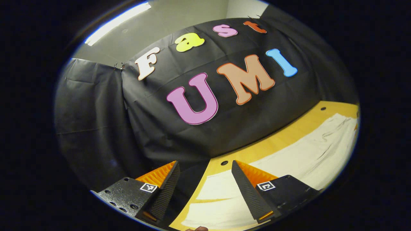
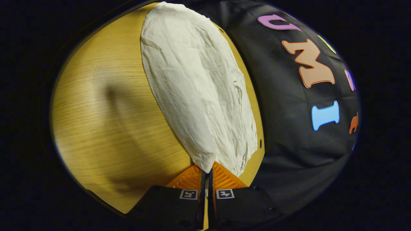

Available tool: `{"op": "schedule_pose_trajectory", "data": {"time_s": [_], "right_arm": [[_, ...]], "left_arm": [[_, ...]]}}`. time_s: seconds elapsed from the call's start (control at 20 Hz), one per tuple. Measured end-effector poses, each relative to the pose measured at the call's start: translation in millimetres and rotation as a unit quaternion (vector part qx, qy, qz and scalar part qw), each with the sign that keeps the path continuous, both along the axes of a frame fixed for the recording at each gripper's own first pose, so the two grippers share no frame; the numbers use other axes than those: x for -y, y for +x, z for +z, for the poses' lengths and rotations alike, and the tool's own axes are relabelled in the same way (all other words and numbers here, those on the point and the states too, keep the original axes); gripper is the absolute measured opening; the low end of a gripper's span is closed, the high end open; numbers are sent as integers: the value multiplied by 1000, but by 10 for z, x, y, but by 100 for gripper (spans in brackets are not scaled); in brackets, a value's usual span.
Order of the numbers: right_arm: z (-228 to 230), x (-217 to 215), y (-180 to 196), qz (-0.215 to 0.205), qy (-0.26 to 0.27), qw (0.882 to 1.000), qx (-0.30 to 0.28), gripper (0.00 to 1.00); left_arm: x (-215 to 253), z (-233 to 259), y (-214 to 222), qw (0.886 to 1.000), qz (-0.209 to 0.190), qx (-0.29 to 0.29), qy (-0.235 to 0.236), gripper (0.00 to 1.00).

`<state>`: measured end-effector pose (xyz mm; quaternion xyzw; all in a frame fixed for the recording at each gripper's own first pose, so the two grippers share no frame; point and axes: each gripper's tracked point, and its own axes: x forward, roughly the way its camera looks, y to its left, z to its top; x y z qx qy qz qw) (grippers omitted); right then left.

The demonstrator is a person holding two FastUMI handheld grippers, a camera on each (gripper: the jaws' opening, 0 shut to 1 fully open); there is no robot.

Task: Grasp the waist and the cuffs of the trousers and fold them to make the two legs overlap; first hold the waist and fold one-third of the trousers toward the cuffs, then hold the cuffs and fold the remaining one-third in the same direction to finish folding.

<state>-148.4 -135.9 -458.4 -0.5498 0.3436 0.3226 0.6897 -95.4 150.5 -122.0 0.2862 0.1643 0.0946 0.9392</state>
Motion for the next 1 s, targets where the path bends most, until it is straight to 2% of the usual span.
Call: {"op": "schedule_pose_trajectory", "data": {"time_s": [0.05, 0.1, 0.25, 0.45, 0.55, 0.6, 0.65, 0.75, 0.8, 0.85, 1.0], "right_arm": [[7, 3, -4, -6, 2, 1000, -2, 3], [3, 10, 5, -12, 4, 1000, -4, 6], [8, -4, 16, -11, 3, 1000, -5, 6], [14, -3, 7, -13, 1, 1000, -4, 6], [14, 5, 15, -15, 2, 1000, -2, 3], [9, 4, 13, -16, 2, 1000, 0, 6], [12, -1, 11, -16, 1, 1000, 1, 3], [15, 5, 13, -18, 0, 1000, 4, 6], [13, 2, 12, -18, -1, 1000, 5, 3], [14, -5, 19, -17, -1, 1000, 6, 6], [13, 0, 11, -16, -4, 1000, 10, 6]], "left_arm": [[-99, -88, -73, 1000, 3, -19, 13, 96], [-202, -176, -164, 999, 5, -36, 27, 96], [-416, -375, -376, 996, 6, -75, 57, 96], [-537, -705, -619, 987, -22, -134, 87, 96], [-578, -960, -777, 979, -39, -172, 104, 96], [-595, -1065, -843, 974, -49, -189, 113, 96], [-608, -1172, -901, 969, -59, -205, 124, 96], [-694, -1390, -1051, 958, -71, -239, 144, 96], [-735, -1478, -1110, 953, -75, -253, 148, 97], [-777, -1566, -1179, 949, -76, -267, 149, 96], [-875, -1706, -1217, 939, -79, -298, 151, 97]]}}
